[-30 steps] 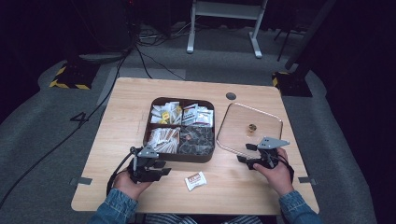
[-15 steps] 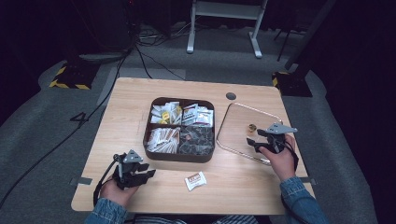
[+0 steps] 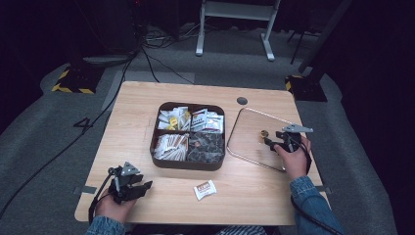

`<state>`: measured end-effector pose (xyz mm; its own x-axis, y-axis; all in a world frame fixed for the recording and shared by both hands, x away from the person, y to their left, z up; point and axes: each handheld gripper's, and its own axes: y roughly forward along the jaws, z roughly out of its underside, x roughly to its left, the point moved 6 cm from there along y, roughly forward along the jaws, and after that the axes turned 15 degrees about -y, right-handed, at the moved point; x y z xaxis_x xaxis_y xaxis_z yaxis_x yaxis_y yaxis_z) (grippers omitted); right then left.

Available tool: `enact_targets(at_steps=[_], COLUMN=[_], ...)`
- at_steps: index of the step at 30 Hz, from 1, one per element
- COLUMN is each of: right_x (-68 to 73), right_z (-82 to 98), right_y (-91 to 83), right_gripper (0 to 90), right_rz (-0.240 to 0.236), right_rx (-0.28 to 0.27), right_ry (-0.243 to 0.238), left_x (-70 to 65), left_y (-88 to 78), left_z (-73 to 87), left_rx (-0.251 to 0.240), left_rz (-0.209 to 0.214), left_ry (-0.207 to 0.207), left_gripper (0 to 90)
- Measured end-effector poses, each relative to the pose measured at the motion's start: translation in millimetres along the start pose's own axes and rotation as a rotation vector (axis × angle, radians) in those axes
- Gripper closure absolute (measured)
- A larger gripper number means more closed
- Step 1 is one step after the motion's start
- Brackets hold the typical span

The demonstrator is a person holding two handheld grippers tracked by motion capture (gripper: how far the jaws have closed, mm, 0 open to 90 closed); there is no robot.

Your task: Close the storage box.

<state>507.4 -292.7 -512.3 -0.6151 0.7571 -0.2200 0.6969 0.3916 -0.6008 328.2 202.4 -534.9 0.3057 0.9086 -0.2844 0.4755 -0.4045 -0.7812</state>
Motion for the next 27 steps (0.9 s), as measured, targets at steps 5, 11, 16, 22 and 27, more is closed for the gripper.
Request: enact_targets(at_steps=[5,11,16,22,27], right_x=[-1.8,-0.1,0.9,0.1,-3.1], right_z=[1.7,-1.1,-2.7,-1.4,0.6], right_y=[12.0,24.9,34.7,41.8,41.8], right_gripper=[35.7,38.7,46.3,53.0,58.1], right_rz=[-0.019,-0.037,-0.054,-0.052,-0.061], right_rx=[0.008,0.018,0.030,0.044,0.023], right_ry=[0.007,-0.014,-0.031,-0.047,-0.029], left_x=[6.3,10.9,12.4,16.1,17.8], left_y=[-2.7,-1.8,-1.0,-0.9,-0.2], left_z=[3.7,8.3,10.1,9.5,9.4], left_rx=[-0.024,-0.079,-0.092,-0.104,-0.116], left_rz=[-0.013,-0.038,-0.051,-0.050,-0.045], left_ry=[-0.012,0.038,0.071,0.072,0.071], left_gripper=[49.7,40.9,38.8,37.0,35.8])
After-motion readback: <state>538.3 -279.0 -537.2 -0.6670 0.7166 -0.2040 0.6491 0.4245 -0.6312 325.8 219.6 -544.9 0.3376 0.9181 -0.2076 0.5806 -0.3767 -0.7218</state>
